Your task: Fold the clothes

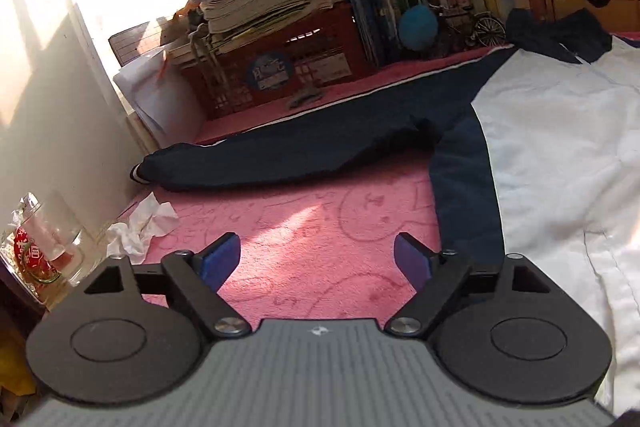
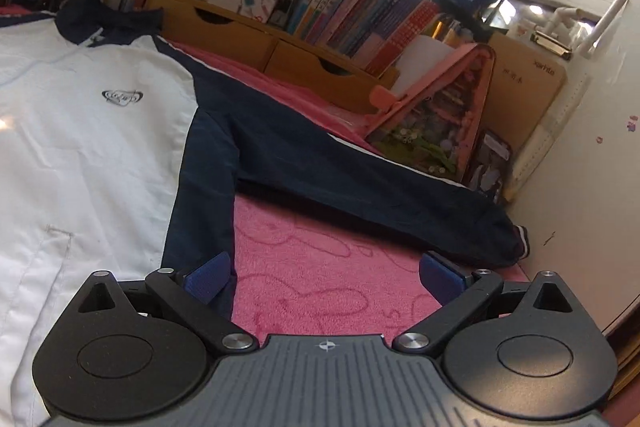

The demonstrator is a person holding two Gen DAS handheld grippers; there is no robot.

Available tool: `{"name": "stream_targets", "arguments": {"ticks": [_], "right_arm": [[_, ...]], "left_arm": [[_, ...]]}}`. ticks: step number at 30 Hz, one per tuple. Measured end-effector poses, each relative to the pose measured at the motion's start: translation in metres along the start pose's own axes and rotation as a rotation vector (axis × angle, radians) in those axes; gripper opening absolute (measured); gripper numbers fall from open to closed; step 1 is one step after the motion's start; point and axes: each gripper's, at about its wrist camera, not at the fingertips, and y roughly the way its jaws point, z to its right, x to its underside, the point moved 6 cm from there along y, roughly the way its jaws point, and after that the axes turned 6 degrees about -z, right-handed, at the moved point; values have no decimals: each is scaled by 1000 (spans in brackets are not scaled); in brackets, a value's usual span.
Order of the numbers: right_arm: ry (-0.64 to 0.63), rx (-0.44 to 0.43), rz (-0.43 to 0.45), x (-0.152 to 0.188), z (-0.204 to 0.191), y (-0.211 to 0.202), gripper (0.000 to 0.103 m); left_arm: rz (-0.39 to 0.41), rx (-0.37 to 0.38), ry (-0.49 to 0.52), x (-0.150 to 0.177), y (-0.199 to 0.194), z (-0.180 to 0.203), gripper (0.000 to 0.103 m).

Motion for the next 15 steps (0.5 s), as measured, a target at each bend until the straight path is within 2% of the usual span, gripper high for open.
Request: {"name": "stream_targets", "arguments": {"ticks": [2,3,5,6,7,8,10,13,15], "right_arm": [[98,-212,17,-20,-6,-6,98],[150,-339,10,-30,-13,-6,98],[260,-637,-36,-49,-38,-2,96],[298,-757,-63,-57,-52,1,93],[300,-817,-89,-64,-67,6,83],[282,-849,-110,-70,-83,10,73],[212,-846,-117,-79,-110,18,70],[83,-745,-128,-81,-130,39,70],[16,-658,-95,-78,-123,52,68]], "left_arm": [[18,102,-44,-15,-2,7,81],[11,123,-42,-17,1,16,81],[-1,166,-38,-22,9,33,81],[-8,187,-36,-24,13,41,81],[-14,208,-33,-26,17,50,81],[-21,230,-31,-28,20,58,80],[-34,272,-27,-33,28,76,73],[-53,336,-20,-40,38,101,75],[-66,379,-16,-44,45,118,77]]}}
